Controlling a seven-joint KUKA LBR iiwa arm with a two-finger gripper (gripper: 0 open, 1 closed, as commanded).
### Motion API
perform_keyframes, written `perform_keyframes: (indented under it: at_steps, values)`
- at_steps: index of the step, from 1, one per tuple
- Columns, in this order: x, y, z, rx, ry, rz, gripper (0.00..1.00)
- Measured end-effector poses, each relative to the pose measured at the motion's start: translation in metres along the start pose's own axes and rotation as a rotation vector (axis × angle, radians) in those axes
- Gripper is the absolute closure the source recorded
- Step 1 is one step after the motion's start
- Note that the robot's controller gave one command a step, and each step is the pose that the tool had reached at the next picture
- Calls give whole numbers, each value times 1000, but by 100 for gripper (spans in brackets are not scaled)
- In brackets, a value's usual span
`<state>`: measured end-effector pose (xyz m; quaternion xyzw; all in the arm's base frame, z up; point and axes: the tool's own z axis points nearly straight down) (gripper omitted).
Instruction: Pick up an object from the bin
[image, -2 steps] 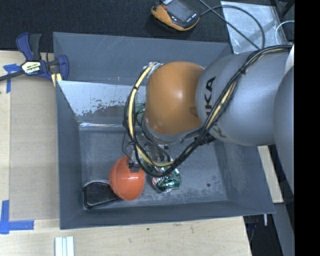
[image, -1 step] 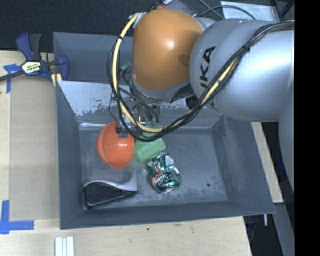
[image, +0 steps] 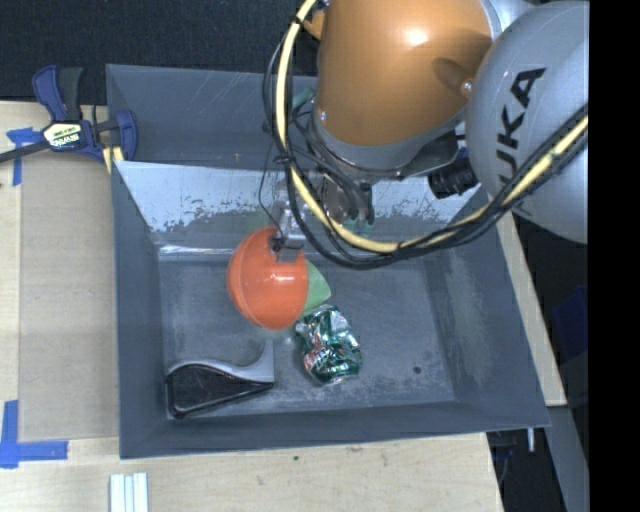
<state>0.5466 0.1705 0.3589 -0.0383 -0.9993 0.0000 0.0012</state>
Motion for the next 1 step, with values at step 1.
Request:
perform_keyframes:
  at_steps: [1]
  values:
    - [4,1,54,-5,-13,-19,100]
